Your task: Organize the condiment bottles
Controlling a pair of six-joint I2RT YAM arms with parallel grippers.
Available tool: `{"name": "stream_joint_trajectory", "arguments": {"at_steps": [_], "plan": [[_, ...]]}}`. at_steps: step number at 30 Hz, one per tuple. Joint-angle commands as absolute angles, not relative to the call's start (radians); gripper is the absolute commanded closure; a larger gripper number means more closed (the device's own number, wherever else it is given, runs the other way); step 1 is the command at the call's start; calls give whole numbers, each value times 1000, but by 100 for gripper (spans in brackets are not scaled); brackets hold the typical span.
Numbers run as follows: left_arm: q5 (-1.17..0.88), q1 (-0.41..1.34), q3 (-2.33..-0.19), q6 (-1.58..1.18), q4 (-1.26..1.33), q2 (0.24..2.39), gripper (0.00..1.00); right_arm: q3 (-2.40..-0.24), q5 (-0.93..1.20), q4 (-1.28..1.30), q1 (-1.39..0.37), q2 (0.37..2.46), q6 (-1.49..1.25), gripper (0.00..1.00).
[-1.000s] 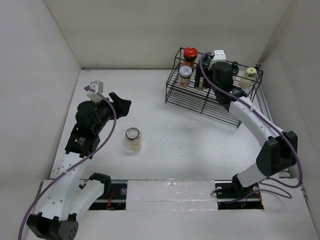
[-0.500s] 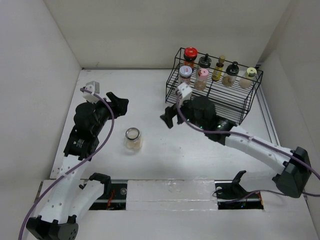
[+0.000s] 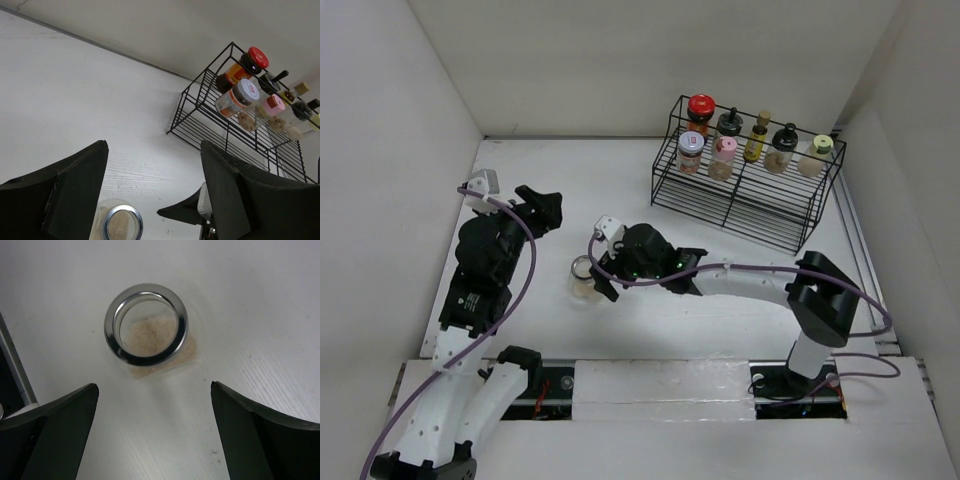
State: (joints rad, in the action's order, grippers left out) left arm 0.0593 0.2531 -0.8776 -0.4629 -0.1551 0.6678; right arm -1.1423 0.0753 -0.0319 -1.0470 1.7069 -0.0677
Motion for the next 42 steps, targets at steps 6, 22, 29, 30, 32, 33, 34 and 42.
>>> {"name": "stream_joint_trajectory", "arguments": {"at_steps": [6,22,29,30,32,33,34,42], "plan": [[112,249,-900,-483,-137,641,28,-1316,89,-115,-1077,1844,-35,1],[74,249,-900,-483,-127,641,28,-1407,17,-115,-1086,1970,-44,23],[74,249,-891,-483,-127,641,28,-1327,-37,-205,-1095,1837,-87,51],[63,249,-891,-483,-127,641,28,-1316,-49,-206,-1095,1804,-87,51],[63,249,-891,-483,-127,641,28,-1281,-107,-206,-1095,1735,-87,52],[51,249,-891,-483,-127,641,28,-1269,-127,-206,-1095,1659,-87,52],[37,249,-891,-483,-118,641,28,-1258,-162,-190,-1095,1617,-87,52],[-51,249,-891,-474,-109,692,22,-1198,-302,-20,-895,1232,-77,53]]}}
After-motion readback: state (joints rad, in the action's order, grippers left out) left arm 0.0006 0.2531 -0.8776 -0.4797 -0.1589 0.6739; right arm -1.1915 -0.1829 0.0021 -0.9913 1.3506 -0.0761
